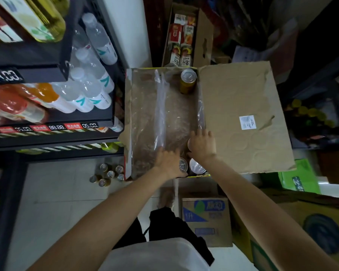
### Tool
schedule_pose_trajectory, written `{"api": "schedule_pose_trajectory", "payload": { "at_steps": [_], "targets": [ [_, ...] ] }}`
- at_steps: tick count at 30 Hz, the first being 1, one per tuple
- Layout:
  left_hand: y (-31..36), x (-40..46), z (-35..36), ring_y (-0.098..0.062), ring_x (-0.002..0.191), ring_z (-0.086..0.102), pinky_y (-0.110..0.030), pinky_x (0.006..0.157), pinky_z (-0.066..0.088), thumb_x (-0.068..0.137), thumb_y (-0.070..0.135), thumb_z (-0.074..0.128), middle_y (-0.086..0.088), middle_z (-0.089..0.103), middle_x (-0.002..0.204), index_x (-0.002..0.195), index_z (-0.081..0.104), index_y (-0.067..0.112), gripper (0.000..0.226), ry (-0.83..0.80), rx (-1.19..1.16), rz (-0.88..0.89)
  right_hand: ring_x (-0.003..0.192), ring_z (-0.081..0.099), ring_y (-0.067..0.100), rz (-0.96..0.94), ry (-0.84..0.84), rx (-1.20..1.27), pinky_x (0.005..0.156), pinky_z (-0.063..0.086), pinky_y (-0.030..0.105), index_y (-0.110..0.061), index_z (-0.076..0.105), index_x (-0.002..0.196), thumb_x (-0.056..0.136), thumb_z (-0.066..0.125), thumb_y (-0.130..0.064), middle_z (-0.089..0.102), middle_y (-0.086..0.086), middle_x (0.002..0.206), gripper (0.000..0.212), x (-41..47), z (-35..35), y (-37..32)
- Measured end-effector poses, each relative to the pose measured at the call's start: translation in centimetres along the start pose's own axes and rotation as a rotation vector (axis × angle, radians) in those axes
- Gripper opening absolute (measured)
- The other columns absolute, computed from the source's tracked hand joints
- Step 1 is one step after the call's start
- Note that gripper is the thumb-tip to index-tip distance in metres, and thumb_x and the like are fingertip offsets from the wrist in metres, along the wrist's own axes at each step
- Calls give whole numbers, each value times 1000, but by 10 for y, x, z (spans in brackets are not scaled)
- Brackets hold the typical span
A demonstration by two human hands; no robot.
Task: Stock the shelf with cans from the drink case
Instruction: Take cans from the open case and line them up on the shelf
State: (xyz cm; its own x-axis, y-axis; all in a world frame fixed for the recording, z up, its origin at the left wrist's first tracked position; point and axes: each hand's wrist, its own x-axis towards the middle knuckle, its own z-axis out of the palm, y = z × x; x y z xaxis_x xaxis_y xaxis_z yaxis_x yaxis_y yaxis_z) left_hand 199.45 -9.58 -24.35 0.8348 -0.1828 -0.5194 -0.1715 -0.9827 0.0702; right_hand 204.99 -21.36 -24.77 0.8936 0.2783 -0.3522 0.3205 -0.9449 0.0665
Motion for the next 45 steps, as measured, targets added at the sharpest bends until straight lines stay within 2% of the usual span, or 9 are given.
{"api": "schedule_pose_trajectory", "payload": {
  "at_steps": [7,14,18,24,29,32,34,39,45],
  "targets": [
    [-17,-9,2,-27,100,62,-35,97,41,71,53,64,-6,67,111,119,53,19,60,158,-149,36,117,46,34,9,-10,151,94,39,40,-10,48,124,77,69,-43,45,12,133,61,-2,1,7],
    [-45,-35,-18,-15,116,46,-27,91,42,70,29,78,1,51,127,133,41,26,73,350,-829,-57,108,57,33,63,145,416,90,41,43,-17,46,129,75,73,-36,44,5,135,64,-13,-22,7],
    [-64,-54,-39,-18,110,54,-21,80,47,71,24,77,-5,55,123,119,49,19,56,402,-1571,-252,106,57,24,162,322,1019,91,46,39,-18,51,125,63,84,-24,57,5,119,70,-26,-48,7],
    [-84,-75,-65,-18,95,61,-31,72,54,59,39,74,-6,63,104,109,62,18,56,547,-2135,-227,103,60,16,53,124,1771,83,51,27,-25,60,118,62,77,-20,63,0,113,58,-43,-85,0],
    [-94,-93,-77,-23,99,61,-29,63,57,59,50,78,-9,61,109,126,53,14,80,534,-2243,-270,94,64,17,20,-35,1917,67,54,25,-16,55,127,54,83,-27,60,7,115,79,-46,-101,-19],
    [-102,-105,-83,-21,98,63,-31,67,58,64,60,71,-14,58,121,126,50,17,78,522,-2219,-254,102,62,26,-6,-104,2011,83,55,36,-4,53,127,42,90,-41,61,17,117,100,-45,-109,-31],
    [-110,-113,-87,-22,97,64,-35,69,57,70,57,58,-17,57,127,125,50,19,67,476,-2221,-295,107,60,30,-82,-176,2067,90,51,42,-5,57,123,47,88,-43,62,18,117,91,-45,-118,-41],
    [-137,-142,-100,-24,92,70,-38,64,57,42,72,74,-12,66,117,128,52,22,102,392,-2287,-279,103,65,23,-191,-226,1973,83,55,40,-12,55,127,60,81,-40,67,9,114,77,-49,-156,-76],
    [-186,-194,-119,-21,91,69,-38,70,56,28,34,92,-3,70,103,119,50,22,101,559,-2117,-71,104,65,24,-279,-170,1760,75,56,37,-32,51,127,75,69,-43,63,6,121,56,-57,-212,-134]
  ]
}}
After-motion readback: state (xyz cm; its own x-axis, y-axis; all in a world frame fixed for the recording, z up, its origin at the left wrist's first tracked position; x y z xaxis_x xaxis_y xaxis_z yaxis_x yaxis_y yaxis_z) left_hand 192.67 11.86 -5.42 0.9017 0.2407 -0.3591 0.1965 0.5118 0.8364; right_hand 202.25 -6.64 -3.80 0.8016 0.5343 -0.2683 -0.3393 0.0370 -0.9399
